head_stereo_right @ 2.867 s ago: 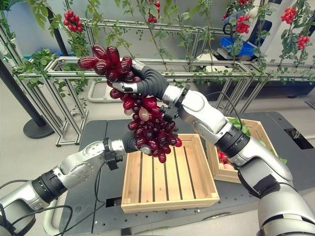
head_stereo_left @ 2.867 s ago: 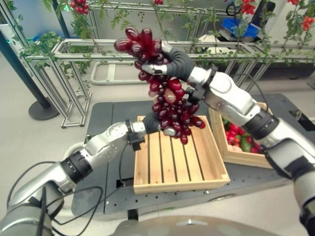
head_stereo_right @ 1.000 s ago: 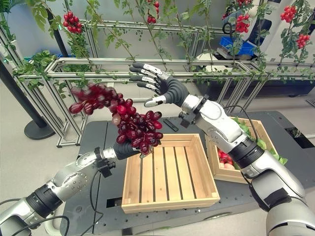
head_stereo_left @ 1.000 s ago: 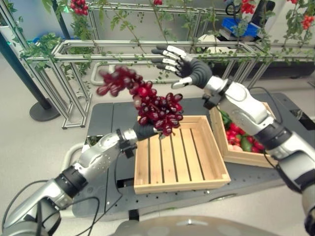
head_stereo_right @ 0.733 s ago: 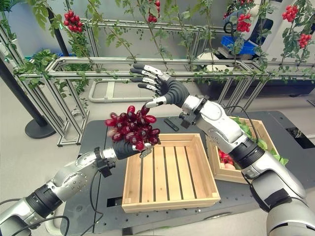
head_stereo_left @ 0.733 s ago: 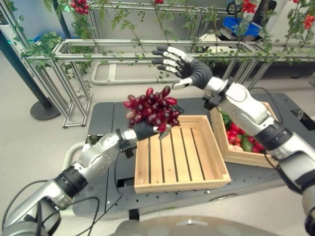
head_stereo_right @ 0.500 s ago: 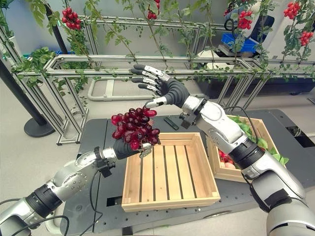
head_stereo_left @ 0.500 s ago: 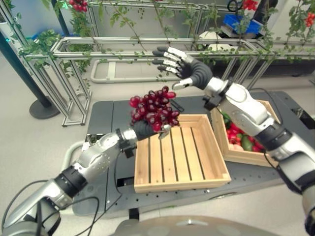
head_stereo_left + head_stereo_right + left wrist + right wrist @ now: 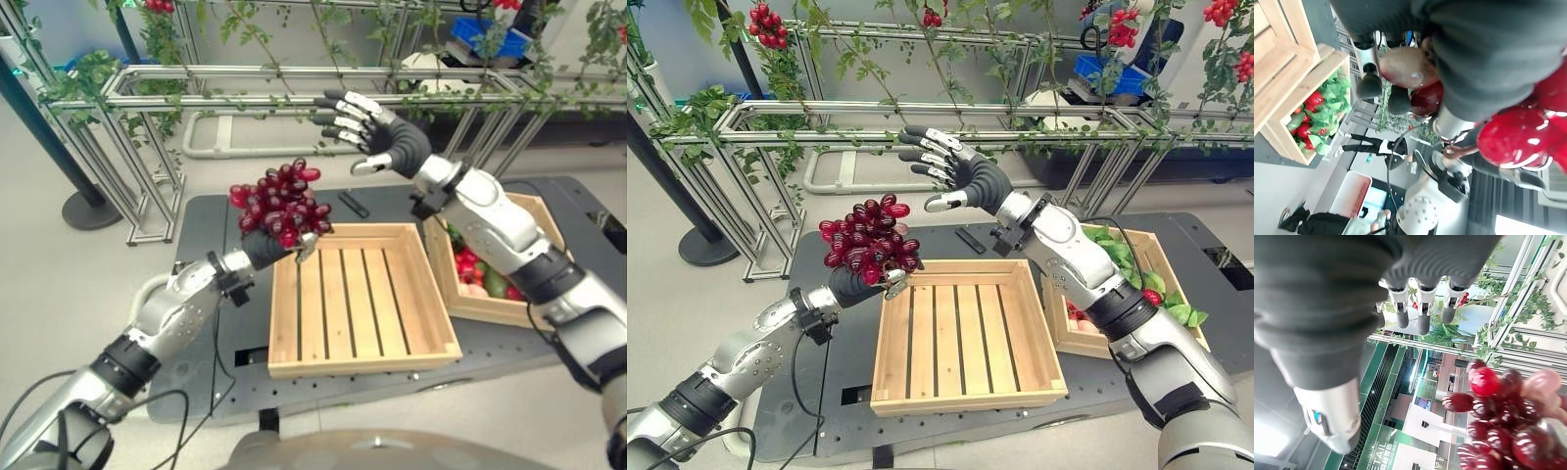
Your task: Pick up the fruits from the basket on one side to the basket on the other side
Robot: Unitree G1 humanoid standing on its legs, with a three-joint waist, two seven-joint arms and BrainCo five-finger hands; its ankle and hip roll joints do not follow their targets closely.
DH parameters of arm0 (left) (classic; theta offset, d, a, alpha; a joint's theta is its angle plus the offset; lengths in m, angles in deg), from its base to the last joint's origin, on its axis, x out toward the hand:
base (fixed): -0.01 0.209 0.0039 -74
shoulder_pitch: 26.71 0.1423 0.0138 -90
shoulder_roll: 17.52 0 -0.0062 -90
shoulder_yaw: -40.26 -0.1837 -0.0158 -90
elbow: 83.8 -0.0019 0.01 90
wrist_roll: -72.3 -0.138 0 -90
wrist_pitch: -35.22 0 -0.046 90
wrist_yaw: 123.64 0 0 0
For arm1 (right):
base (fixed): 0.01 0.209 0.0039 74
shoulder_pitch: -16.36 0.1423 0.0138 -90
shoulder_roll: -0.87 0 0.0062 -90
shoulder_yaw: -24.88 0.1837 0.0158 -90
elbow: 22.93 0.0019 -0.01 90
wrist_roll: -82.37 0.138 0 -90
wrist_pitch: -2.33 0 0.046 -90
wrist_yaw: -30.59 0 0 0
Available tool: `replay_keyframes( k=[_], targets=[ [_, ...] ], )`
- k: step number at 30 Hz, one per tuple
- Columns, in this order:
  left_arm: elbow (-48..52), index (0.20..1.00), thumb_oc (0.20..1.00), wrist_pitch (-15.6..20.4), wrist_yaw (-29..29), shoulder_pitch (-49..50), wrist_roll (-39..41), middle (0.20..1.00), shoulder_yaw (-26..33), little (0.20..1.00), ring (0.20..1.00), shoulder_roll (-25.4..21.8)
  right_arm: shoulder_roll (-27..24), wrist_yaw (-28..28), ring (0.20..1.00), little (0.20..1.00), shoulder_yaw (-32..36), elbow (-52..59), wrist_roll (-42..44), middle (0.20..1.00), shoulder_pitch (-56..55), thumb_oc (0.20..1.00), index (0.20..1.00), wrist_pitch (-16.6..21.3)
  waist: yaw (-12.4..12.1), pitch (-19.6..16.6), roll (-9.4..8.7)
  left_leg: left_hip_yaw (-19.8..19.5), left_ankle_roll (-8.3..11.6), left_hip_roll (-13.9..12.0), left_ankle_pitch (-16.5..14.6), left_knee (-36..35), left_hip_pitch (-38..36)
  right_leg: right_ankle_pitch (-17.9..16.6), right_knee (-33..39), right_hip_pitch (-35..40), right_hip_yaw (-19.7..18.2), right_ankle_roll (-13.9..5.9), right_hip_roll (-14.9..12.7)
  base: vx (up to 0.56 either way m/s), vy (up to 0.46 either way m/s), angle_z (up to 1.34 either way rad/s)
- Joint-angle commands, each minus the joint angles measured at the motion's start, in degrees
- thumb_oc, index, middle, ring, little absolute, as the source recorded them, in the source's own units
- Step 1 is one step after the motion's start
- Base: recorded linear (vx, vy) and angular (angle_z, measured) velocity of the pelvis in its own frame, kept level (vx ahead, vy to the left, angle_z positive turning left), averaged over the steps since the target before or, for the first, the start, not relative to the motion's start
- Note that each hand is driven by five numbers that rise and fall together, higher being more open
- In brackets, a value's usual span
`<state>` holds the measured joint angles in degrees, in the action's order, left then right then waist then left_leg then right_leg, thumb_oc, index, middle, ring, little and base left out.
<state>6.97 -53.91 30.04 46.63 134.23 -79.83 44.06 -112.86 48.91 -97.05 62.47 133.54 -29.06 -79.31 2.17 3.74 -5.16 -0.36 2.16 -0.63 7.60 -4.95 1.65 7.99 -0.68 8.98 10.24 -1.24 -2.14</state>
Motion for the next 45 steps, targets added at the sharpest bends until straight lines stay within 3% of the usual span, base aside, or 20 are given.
replay_keyframes(
  k=[1,10,14,17,19,21,22,23,24,25,29,33,35,36,38,39,40,42,44,45],
  targets=[
    [0.77,0.2,0.2,5.44,-0.89,-1.01,-0.32,0.2,4.9,0.2,0.2,-1.02,0.02,-0.26,1.0,1.0,3.58,3.14,1.11,1.0,-1.16,1.0,1.0,2.09,-0.89,-1.99,0.54,-0.01,0.74,-2.5,-10.1,5.22,-5.21,-4.3,-5.58,-5.96,-0.32,-6.45,-3.33,-0.01,-0.016,0.04],
    [1.35,0.2,0.2,6.47,-0.52,6.12,-0.86,0.2,12.47,0.2,0.2,-0.78,-0.61,-0.27,1.0,1.0,7.6,3.44,2.41,1.0,-3.52,1.0,1.0,2.96,-2.44,-0.94,0.15,-2.29,1.17,-2.69,-10.64,8.15,-3.49,-2.76,-7.98,-6.25,1.35,-5.69,-3.18,-0.01,-0.046,0.1],
    [0.72,0.2,0.2,7.06,-0.98,6.99,-1.83,0.2,14.82,0.2,0.2,-2.5,-1.4,-0.39,1.0,1.0,10.39,3.78,3.28,1.0,-4.61,1.0,1.0,3.55,-4.27,0.56,0.43,-6.36,2.44,-2.79,-7.82,7.55,-0.1,-1.81,-7.53,-6.98,5.12,-4.37,-2.65,-0.13,-0.091,0.54],
    [0.39,0.2,0.2,8.2,-1.07,6.89,-2.96,0.2,16.84,0.2,0.2,-3.8,-4.16,-0.88,1.0,1.0,12.1,4.88,2.84,1.0,-3.56,1.0,1.0,4.72,-5.85,3.35,2.2,-11.29,4.74,-2.58,-2.53,5.66,5.57,-1.22,-7.83,-10.58,10.28,-3.34,-2.19,-0.23,-0.042,0.99],
    [0.19,0.2,0.2,8.58,-0.95,6.69,-2.96,0.2,17.52,0.2,0.2,-3.53,-4.39,-1.2,1.0,1.0,12.98,4.51,3.16,1.0,-3.58,1.0,1.0,5.29,-5.73,3.9,2.68,-12.19,4.97,-2.24,-1.61,5.31,7.08,-1.27,-8.09,-11.69,11.49,-3.37,-2.65,-0.2,0.029,1.02],
    [-0.09,0.2,0.2,9.12,-0.88,7.12,-3.12,0.2,19.11,0.2,0.2,-2.5,-6.45,-2.06,1.0,1.0,15.37,4.91,1.8,1.0,-4.4,1.0,1.0,6.46,-5.03,5.06,3.05,-6.41,3.22,-1.48,-3.3,8.0,9.06,-2.1,-8.62,-13.26,13.36,-3.71,-4.23,-0.23,0.062,0.82],
    [-0.88,0.2,0.2,9.24,-0.85,6.45,-2.99,0.2,19.73,0.2,0.2,-1.68,-7.08,-2.52,1.0,1.0,16.76,5.64,0.75,1.0,-5.35,1.0,1.0,6.82,-3.95,4.74,3.28,0.06,2.16,-1.53,-4.82,10.58,9.87,-2.43,-8.25,-13.9,14.99,-3.88,-4.9,-0.17,0.029,1.1],
    [-2.88,0.2,0.2,9.12,-1.01,3.74,-2.76,0.2,19.87,0.2,0.2,0.12,-6.75,-3.46,1.0,1.0,19.46,5.17,0.68,1.0,-7.44,1.0,1.0,7.84,-1.87,3.86,3.7,12.79,1.26,-2.67,-9.48,14.94,9.59,-1.47,-6.6,-13.42,18.61,-4.02,-5.46,-0.08,0.002,1.2],
    [-3.01,0.2,0.2,9.15,-1.06,3.58,-2.75,0.2,19.7,0.2,0.2,0.13,-6.79,-3.48,1.0,1.0,19.6,5.25,0.64,1.0,-7.61,1.0,1.0,7.84,-2.14,3.88,3.74,12.92,1.28,-2.85,-9.91,15.44,9.72,-1.39,-6.63,-13.41,18.46,-4.01,-5.36,-0.01,-0.001,1.53],
    [-3.22,0.2,0.2,9.33,-1.61,2.99,-3.07,0.2,20.24,0.2,0.2,1.16,-6.85,-4.33,1.0,1.0,22.43,5.98,-0.86,1.0,-9.44,1.0,1.0,8.7,-1.09,2.93,4.75,19.3,0.6,-2.31,-13.37,15.92,7.21,-1.29,-5.83,-13.41,22.02,-3.5,-5.28,0.01,0.016,1.27],
    [-3.33,0.2,0.2,9.72,-1.75,4.28,-4.15,0.2,21.1,0.2,0.2,1.78,-4.01,-4.31,1.0,1.0,26.57,6.35,-1.69,1.0,-14.43,1.0,1.0,9.08,-0.94,2.47,5.91,17.9,-0.06,-0.21,-12.86,13.54,6.78,-1.63,-5.88,-11.67,22.98,-3.91,-4.95,0.16,0.058,0.91],
    [-3.11,0.2,0.2,11.13,-0.46,5.8,-5.68,0.2,24.07,0.2,0.2,1.77,-1.06,-5.01,1.0,1.0,29.11,5.96,-3.11,1.0,-17.85,1.0,1.0,9.61,-1.87,3.25,5.07,17.9,-1.52,0.11,-14.67,15.8,6.74,-0.87,-8.55,-10.34,22.7,-4.21,-7.01,0.13,0.114,0.26],
    [-2.6,0.2,0.2,11.64,-0.49,6.73,-6.31,0.2,25.74,0.2,0.2,1.3,0.6,-5.26,1.0,1.0,30.8,5.58,-4.31,1.0,-20.29,1.0,1.0,9.88,-2.55,3.99,5.37,17.09,-3.37,1.04,-16.27,15.74,5.21,0.02,-17.15,-11.4,21.96,-5.28,-9.53,0.19,0.21,0.19],
    [-2.6,0.2,0.2,11.64,-0.51,6.74,-6.31,0.2,25.71,0.2,0.2,1.28,0.64,-5.29,1.0,1.0,30.87,5.7,-4.37,1.0,-20.42,1.0,1.0,9.84,-2.56,4.03,5.3,17.09,-3.48,1.2,-16.32,15.67,5.1,0.2,-17.6,-11.5,21.9,-5.43,-9.8,0.17,0.188,0.14],
    [-3.29,0.2,0.2,12.01,-0.53,6.58,-6.91,0.2,25.86,0.2,0.2,1.68,1.75,-5.32,1.0,1.0,32.82,6.34,-5.04,1.0,-22.85,1.0,1.0,9.92,-1.76,4.46,5.65,15.2,-4.96,2.83,-17.19,14.56,2.72,-2.81,-25.19,-12.85,18.77,-7.61,-11.86,0.14,0.167,0.13],
    [-3.96,0.2,0.2,12.39,-0.59,6.21,-7.02,0.2,25.53,0.2,0.2,2.13,2.43,-5.15,1.0,1.0,33.96,6.89,-5.83,1.0,-24.75,1.0,1.0,10.29,-0.17,5.89,6.55,13.09,-6.01,3.25,-15.35,11.9,0.45,-6.7,-32.45,-16.76,14.65,-7.81,-12.11,0.08,0.139,0.41],
    [-3.98,0.2,0.2,12.4,-0.6,6.17,-7.02,0.2,25.5,0.2,0.2,2.14,2.43,-5.16,1.0,1.0,34.0,6.93,-5.84,1.0,-24.8,1.0,1.0,10.28,-0.23,5.91,6.46,13.16,-6.08,3.39,-15.34,11.81,0.38,-6.61,-32.73,-16.89,14.49,-7.91,-12.29,0.02,0.074,0.68],
    [-4.45,0.2,0.2,13.25,0.18,5.36,-7.53,0.2,24.9,0.2,0.2,2.82,2.97,-5.24,1.0,1.0,34.94,6.94,-6.32,1.0,-26.23,1.0,1.0,10.72,1.63,7.12,7.66,9.37,-6.32,2.95,-14.85,11.72,-0.07,-6.55,-38.64,-22.47,5.64,-8.59,-8.29,0.02,-0.028,0.58],
    [-4.66,0.2,0.2,13.34,0.31,5.09,-7.43,0.2,24.83,0.2,0.2,3.07,2.87,-5.25,1.0,1.0,35.48,6.93,-6.7,1.0,-26.94,1.0,1.0,10.65,2.34,6.85,7.98,8.08,-6.19,2.88,-14.59,11.0,-0.46,-5.8,-37.55,-24.15,3.36,-7.96,-5.9,0.09,-0.061,0.54],
    [-4.66,0.2,0.2,13.96,0.94,4.81,-8.2,0.2,25.37,0.2,0.2,3.77,3.29,-5.1,1.0,1.0,36.62,7.34,-6.72,1.0,-28.12,1.0,1.0,10.74,3.34,6.38,7.54,5.47,-5.29,3.42,-14.53,10.29,-1.39,-3.72,-30.93,-25.14,-0.07,-7.19,-4.85,0.2,-0.213,0.71]
  ],
)
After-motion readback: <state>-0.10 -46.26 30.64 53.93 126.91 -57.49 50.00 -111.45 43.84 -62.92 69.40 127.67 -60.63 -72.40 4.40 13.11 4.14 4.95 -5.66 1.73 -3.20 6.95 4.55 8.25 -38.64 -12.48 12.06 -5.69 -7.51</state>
